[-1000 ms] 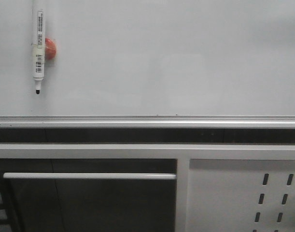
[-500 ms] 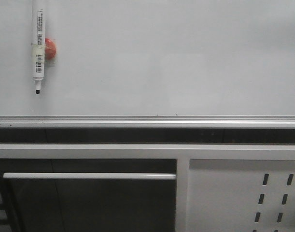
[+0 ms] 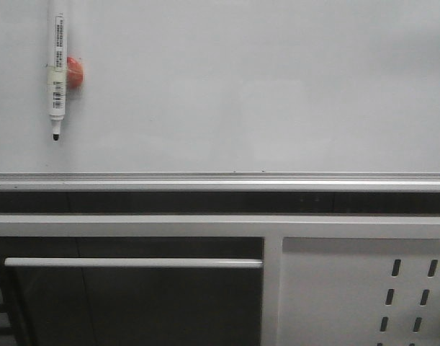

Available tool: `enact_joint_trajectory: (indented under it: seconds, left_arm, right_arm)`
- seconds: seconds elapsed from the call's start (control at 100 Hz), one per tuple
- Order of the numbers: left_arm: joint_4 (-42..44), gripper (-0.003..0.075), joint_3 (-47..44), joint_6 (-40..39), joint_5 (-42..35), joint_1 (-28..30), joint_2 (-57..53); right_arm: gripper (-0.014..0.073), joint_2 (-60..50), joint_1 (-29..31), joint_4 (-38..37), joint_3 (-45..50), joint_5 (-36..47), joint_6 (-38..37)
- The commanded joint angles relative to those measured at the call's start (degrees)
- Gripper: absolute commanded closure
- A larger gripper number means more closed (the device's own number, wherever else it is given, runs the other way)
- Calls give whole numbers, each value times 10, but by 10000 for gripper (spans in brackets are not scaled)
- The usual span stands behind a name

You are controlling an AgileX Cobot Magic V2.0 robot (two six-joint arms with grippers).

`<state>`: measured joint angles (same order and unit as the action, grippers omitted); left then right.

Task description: Write number 1 on whiteboard

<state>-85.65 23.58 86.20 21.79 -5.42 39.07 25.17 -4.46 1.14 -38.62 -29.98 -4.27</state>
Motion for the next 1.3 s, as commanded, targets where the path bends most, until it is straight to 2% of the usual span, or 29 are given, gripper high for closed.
enact_joint_trajectory:
  seconds: [0.0,0.37,0.47,0.56,0.61,0.73,0.83,0.9,1.02,1.11,1.19,1.29]
  left_arm:
    - [-39,310,15,25,17,-5,4]
    - [-30,310,-2,35,-16,-5,4]
    - [-1,310,-4,16,-18,-5,4]
    - [127,310,0,-117,-31,-10,4]
    - [216,310,0,-230,-63,-19,4]
    - [476,310,-3,-580,-163,-61,3]
    - [630,310,-17,-741,-232,-122,3]
    - [677,310,-30,-781,-276,-169,3]
    - [728,310,-65,-793,-349,-244,3]
    - [752,310,-105,-793,-453,-286,14]
    - [774,310,-131,-773,-538,-294,43]
    - [792,310,-142,-773,-587,-294,99]
  right_arm:
    - [673,9,4,-1,-15,42,6]
    - [673,9,4,-1,-15,42,6]
    - [673,9,4,-1,-15,42,6]
    - [673,9,4,-1,-15,42,6]
    - [673,9,4,-1,-15,42,6]
    - [673,9,4,-1,-15,42,6]
    - [673,9,4,-1,-15,42,6]
    - [673,9,4,-1,-15,42,6]
    - [673,9,4,-1,-15,42,6]
    - [673,9,4,-1,-15,42,6]
    - [673,9,4,-1,-15,42,6]
    - [673,9,4,-1,-15,42,6]
